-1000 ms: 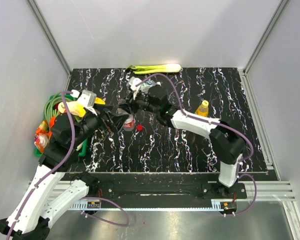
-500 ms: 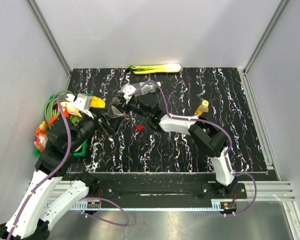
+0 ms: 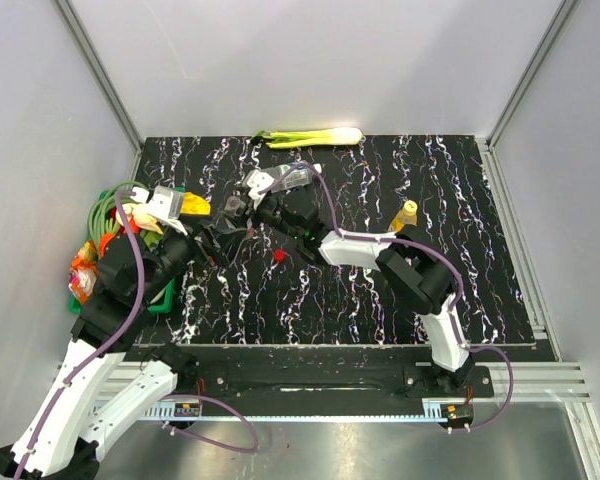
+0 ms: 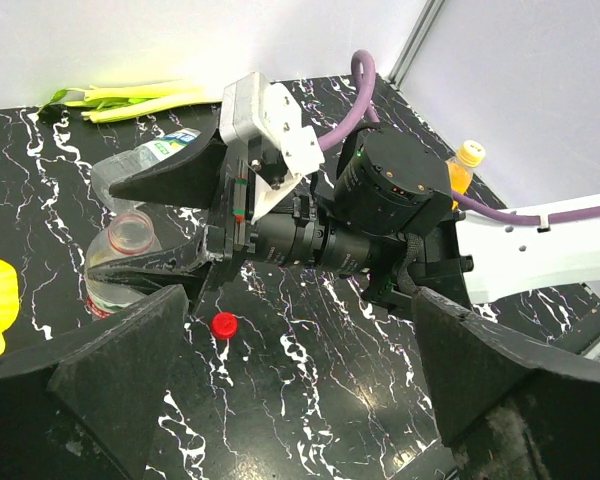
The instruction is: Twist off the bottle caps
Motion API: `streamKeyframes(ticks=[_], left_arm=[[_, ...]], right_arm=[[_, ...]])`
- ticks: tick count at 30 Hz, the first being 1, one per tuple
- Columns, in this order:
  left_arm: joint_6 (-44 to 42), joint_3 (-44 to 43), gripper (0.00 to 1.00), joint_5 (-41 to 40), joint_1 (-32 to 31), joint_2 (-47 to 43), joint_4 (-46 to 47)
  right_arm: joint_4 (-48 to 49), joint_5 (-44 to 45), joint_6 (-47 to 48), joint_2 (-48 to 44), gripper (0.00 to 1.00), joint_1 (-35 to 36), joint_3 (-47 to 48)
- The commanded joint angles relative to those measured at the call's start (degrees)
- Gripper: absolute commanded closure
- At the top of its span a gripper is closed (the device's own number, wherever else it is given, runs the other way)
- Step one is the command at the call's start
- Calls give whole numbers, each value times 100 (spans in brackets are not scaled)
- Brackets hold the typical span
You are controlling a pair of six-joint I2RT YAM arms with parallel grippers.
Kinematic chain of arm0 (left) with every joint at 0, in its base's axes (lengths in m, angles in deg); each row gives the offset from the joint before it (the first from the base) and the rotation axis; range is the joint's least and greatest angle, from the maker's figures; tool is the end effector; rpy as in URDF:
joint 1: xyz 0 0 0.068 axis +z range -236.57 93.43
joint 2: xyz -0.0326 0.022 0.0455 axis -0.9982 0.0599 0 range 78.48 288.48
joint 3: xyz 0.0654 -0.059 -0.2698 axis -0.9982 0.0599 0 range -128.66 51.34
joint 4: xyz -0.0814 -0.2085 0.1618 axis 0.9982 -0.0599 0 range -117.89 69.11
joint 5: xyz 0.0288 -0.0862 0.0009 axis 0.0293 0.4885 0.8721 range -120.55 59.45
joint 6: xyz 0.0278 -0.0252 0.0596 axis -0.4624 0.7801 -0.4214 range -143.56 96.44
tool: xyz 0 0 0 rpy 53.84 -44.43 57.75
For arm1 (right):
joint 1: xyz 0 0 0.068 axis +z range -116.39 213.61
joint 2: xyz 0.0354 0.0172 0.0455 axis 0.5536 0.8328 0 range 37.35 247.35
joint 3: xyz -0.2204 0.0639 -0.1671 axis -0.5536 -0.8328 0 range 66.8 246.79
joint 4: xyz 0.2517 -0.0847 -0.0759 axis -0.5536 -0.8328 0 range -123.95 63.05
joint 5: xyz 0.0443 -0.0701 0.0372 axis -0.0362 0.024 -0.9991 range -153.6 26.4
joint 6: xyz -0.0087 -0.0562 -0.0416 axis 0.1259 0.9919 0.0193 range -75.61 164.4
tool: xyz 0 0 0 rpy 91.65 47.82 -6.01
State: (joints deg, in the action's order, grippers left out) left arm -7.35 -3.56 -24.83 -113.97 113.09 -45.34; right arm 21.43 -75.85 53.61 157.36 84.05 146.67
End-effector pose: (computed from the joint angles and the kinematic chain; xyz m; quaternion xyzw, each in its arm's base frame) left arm 0.1288 -0.0733 0.4070 0.1052 0.7246 -0.2866 0.6179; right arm 0.3247 0.4123 0.2485 -0.3936 0.5244 0.3300 0.6791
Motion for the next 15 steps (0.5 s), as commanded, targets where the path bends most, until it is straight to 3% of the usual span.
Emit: streamKeyframes(ticks=[1,7,15], left_arm=[[-162,-13,1,-80,24,2,89],[-206,-48,1,-114,24,-51,98],[-179,14,1,-97,24,-68,89]], right_arm=[[515,258,-24,-486,19,63,-86],[365,294,-86,-925,6,63,-42],[31,135,-367,-1515,3,63,-139]])
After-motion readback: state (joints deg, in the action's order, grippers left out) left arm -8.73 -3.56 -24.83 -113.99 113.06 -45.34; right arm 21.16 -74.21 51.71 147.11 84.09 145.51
